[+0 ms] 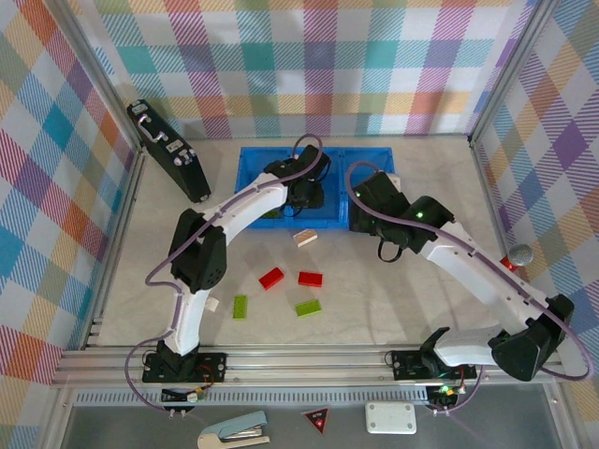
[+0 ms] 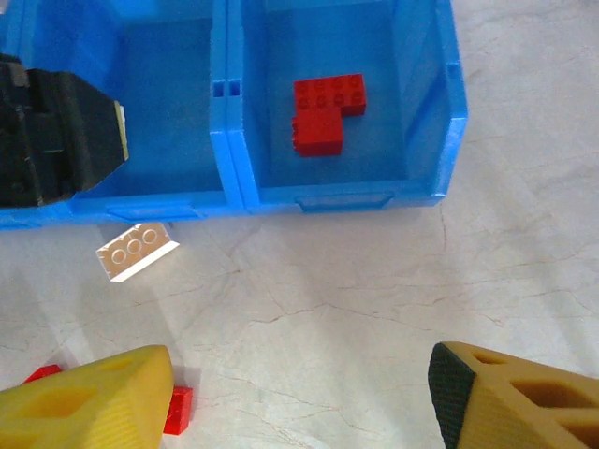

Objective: Sort the legos into containers by color
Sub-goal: Place the lego in the container.

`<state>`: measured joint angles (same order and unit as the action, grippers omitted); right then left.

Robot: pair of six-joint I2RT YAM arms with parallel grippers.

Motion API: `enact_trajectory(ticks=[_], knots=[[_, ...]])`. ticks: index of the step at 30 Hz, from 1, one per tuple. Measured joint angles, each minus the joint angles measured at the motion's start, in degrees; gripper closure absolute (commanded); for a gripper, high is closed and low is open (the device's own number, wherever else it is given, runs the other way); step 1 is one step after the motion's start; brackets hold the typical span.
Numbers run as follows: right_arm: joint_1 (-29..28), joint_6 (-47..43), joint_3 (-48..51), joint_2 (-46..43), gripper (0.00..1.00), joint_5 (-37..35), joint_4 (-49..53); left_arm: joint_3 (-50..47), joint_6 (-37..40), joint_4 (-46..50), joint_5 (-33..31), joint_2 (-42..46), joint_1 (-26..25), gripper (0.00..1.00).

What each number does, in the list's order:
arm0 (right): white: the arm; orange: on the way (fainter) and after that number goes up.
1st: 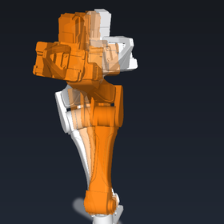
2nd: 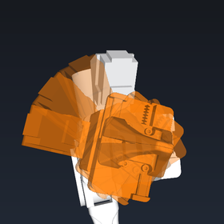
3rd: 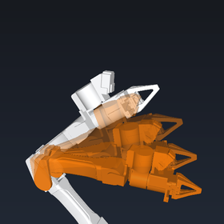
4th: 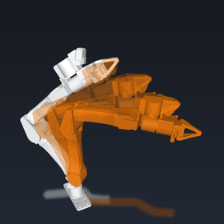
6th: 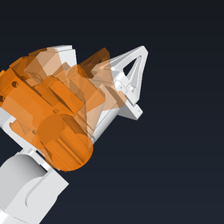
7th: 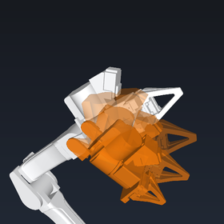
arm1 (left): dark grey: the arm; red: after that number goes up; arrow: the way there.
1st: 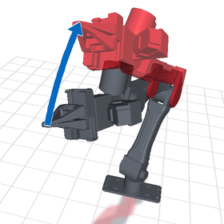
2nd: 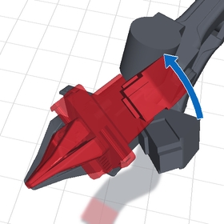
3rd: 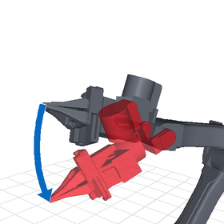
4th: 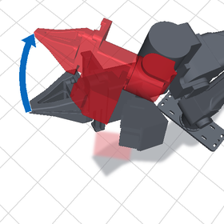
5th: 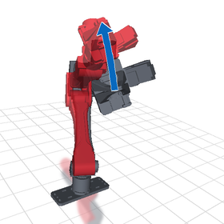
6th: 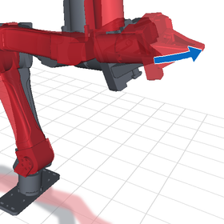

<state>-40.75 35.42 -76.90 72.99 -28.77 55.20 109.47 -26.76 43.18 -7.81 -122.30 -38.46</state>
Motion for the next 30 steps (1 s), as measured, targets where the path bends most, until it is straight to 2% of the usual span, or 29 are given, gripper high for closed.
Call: enact_trajectory(ticks=[6, 17, 23, 30], knots=[[0.31, 0.2, 0.46, -2.34, 0.27, -0.79, 1.4, 6.4, 0.2, -0.22, -0.9, -6.56, 0.0, 0.63], [0.31, 0.22, 1.18, -2.71, 0.27, -0.76, 2.91, 12.46, 0.22, -1.51, -2.01, -15.67, 0.0, 0.61], [0.31, 0.39, 2.25, -3.85, 0.27, -0.55, 3.1, 12.52, 0.24, -1.46, -2.4, -16.83, 0.0, 0.55], [0.31, 0.63, 3.23, -3.89, 0.27, 0.92, 3.39, 12.61, 0.44, -1.53, -2.43, -16.81, 0.0, 0.54]])
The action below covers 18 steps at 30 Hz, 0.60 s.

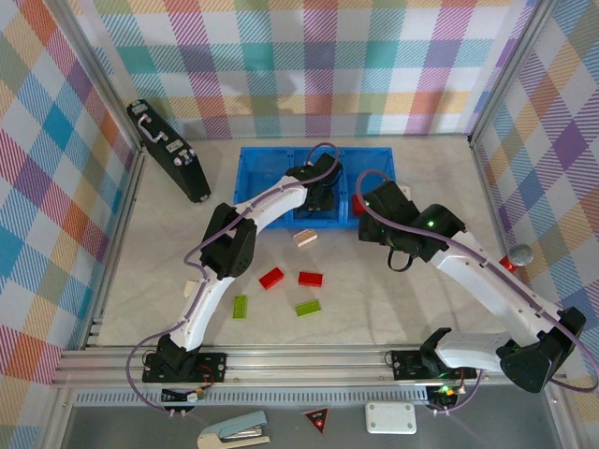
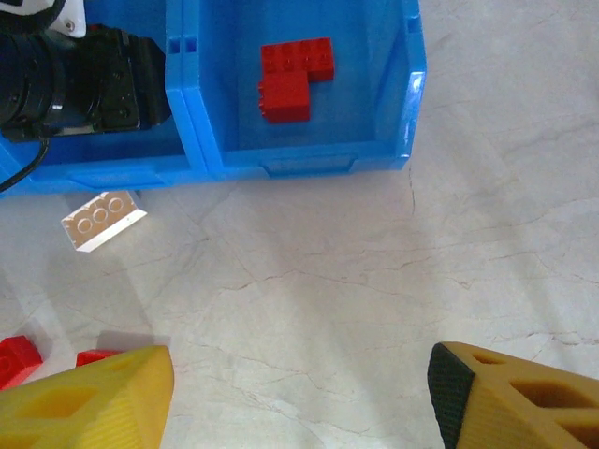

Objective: Sort the legos into containers by color
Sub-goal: Place the lego in the container.

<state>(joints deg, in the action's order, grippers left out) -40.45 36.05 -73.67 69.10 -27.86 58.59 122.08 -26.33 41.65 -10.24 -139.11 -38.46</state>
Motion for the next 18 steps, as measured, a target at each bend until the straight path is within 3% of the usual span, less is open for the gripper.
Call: enact_trajectory(ticks=[7, 18], knots=[[0.0, -0.52, 0.79, 0.92, 0.28, 3.58, -0.98, -0.72, 0.46, 0.11, 0.0, 2.67, 0.0, 0.52], [-1.92, -0.39, 0.94, 7.87, 0.29, 8.5, -4.46, -12.11, 1.29, -1.62, 0.61, 20.46, 1.75, 0.51]])
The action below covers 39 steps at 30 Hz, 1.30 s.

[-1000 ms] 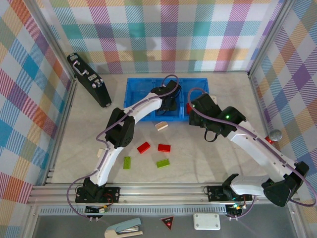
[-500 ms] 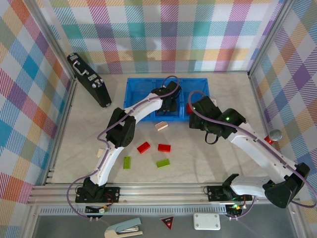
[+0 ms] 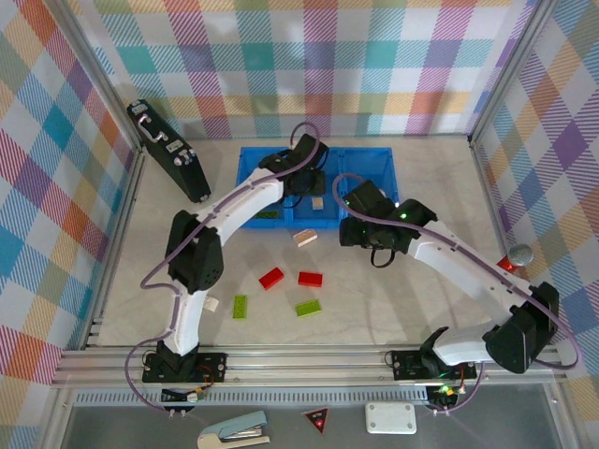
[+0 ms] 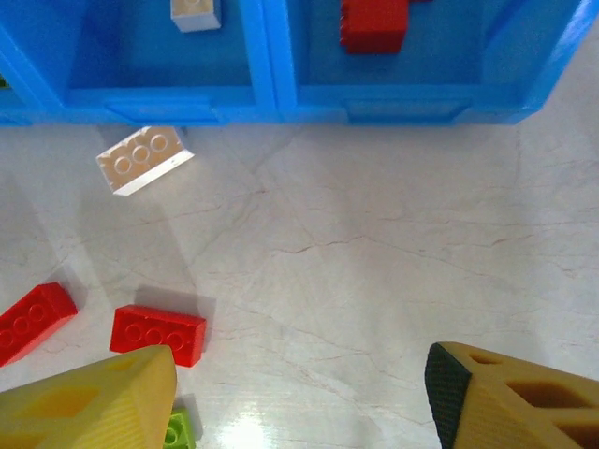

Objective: Sort the legos into containers by color
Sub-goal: Place the lego in the container, then pick up the lego from the center of the table.

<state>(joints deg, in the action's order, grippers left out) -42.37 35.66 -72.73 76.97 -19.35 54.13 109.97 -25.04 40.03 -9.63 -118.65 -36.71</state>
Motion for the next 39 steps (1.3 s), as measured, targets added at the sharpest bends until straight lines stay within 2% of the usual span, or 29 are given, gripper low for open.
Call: enact_trajectory(ticks=[4, 12, 18, 25, 33, 39], knots=[[-2.36, 2.8, 0.0, 2.32, 0.28, 0.87, -0.13, -6.82, 0.57, -0.11, 1.22, 6.19, 3.15, 0.51], [-7.98, 11.04, 0.0, 9.57, 0.26, 2.56, -1.38, -21.11, 2.8, 0.68, 5.07, 19.93, 13.11, 0.5], [-12.61, 18.49, -1.14, 17.05, 0.21, 2.84, -2.03, -26.08, 7.02, 3.65, 7.65, 28.98, 21.42, 0.49], [-16.83, 26.16, -3.82, 24.55, 0.17, 2.49, -2.29, -30.67, 12.92, 6.4, 7.52, 35.43, 30.25, 0.47], [-17.62, 30.67, -4.07, 27.69, 0.13, 2.49, -3.96, -39.82, 15.74, 3.58, 6.62, 37.51, 32.48, 0.47], [-17.62, 31.01, -4.76, 30.38, 0.14, 2.64, -5.51, -40.87, 16.17, 1.38, 6.86, 37.53, 32.87, 0.47]])
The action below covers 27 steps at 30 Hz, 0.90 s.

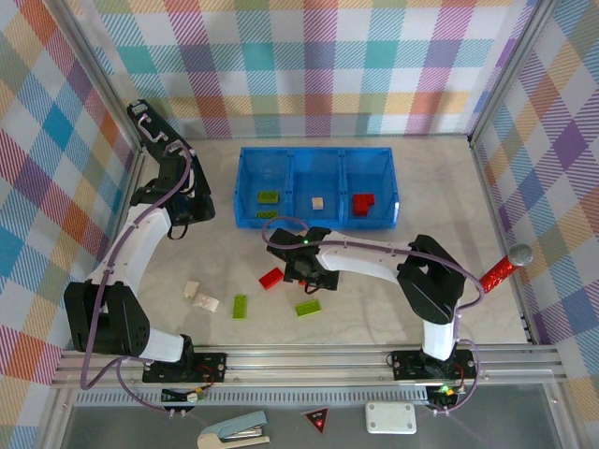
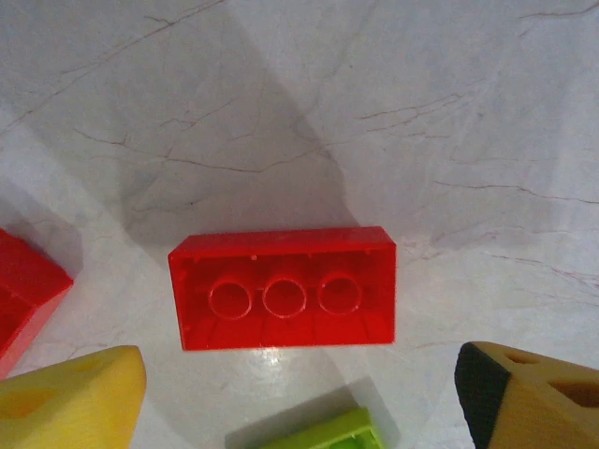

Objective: Sort the legos into containers by color
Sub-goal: Pick up the lego from the center of the table.

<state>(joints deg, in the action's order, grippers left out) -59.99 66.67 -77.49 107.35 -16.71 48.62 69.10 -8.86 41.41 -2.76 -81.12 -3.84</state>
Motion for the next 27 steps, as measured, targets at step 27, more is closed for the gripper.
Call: enact_trajectory(ticks=[27], knots=[[0.02, -1.99, -1.07, 5.2, 0.34, -0.42, -2.73, -0.35, 0.42, -1.14, 0.37, 0.72, 2.12, 0.47]])
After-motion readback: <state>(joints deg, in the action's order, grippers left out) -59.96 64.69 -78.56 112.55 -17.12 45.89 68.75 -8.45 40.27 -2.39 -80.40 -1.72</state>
